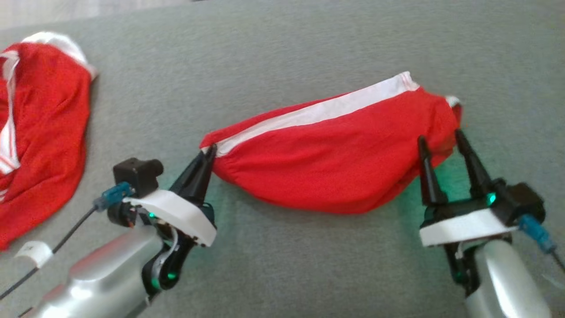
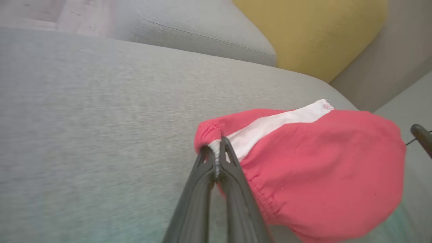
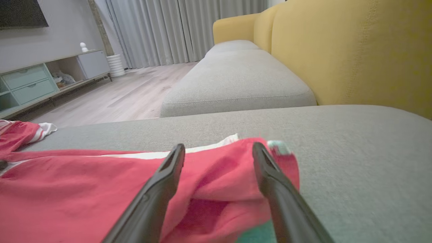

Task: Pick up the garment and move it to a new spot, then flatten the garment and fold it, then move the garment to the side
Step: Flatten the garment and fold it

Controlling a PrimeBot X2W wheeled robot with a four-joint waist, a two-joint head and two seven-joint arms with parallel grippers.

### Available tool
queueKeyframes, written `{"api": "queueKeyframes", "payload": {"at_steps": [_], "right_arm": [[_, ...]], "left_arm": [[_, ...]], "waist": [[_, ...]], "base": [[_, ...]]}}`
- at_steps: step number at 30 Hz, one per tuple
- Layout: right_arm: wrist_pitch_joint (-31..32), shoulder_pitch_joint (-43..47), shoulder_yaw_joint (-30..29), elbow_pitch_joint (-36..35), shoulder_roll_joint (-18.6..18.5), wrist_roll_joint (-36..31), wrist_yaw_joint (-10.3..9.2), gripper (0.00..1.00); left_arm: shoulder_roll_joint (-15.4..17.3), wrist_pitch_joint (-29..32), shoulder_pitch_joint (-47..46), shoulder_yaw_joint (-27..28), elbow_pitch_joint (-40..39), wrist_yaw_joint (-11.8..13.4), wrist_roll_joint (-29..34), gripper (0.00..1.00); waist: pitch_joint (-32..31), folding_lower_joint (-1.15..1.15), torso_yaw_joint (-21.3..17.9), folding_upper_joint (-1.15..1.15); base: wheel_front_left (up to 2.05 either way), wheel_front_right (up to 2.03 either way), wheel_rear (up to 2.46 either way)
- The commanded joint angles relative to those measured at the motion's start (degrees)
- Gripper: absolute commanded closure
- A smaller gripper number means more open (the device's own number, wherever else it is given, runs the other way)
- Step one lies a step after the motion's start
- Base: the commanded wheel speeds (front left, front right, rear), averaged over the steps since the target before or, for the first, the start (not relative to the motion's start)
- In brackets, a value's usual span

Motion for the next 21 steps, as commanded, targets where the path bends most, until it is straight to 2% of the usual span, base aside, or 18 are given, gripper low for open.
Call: {"api": "queueKeyframes", "payload": {"at_steps": [1,6,10,11,16,21], "right_arm": [[-0.21,-2.96,1.40,-0.81,-2.04,1.42,0.39,0.00],[-0.21,-9.54,4.68,4.75,-10.30,7.39,0.39,0.00],[2.45,-16.92,13.31,12.13,-18.27,11.89,0.39,0.00],[2.45,-16.92,13.31,12.13,-18.27,11.89,0.39,0.00],[7.16,-25.37,26.49,17.42,-25.11,19.25,0.39,0.00],[10.02,-30.54,37.63,20.90,-28.78,27.82,0.39,0.00]], "left_arm": [[2.48,-0.68,-1.18,2.73,-1.00,0.13,1.05,1.00],[3.23,-0.69,-2.17,3.07,0.21,-0.27,3.25,1.00],[2.88,-0.59,-3.49,3.17,0.91,-0.80,3.89,1.00],[2.88,-0.59,-3.49,3.17,0.91,-0.80,3.89,1.00],[2.01,0.09,-5.46,2.75,1.54,-1.51,4.76,1.00],[0.64,0.30,-6.54,2.35,2.44,-2.31,5.18,1.00]], "waist": [[1.25,0.00,1.95,0.00],[2.26,0.00,4.34,0.00],[2.98,0.00,5.64,0.00],[2.98,0.00,5.64,0.00],[3.84,0.00,7.58,0.00],[4.28,0.00,9.18,0.00]], "base": [[0.00,0.00,0.00],[0.00,0.00,0.00],[0.00,0.00,0.00],[0.00,0.00,0.00],[0.00,0.00,0.00],[0.00,0.00,0.00]]}}
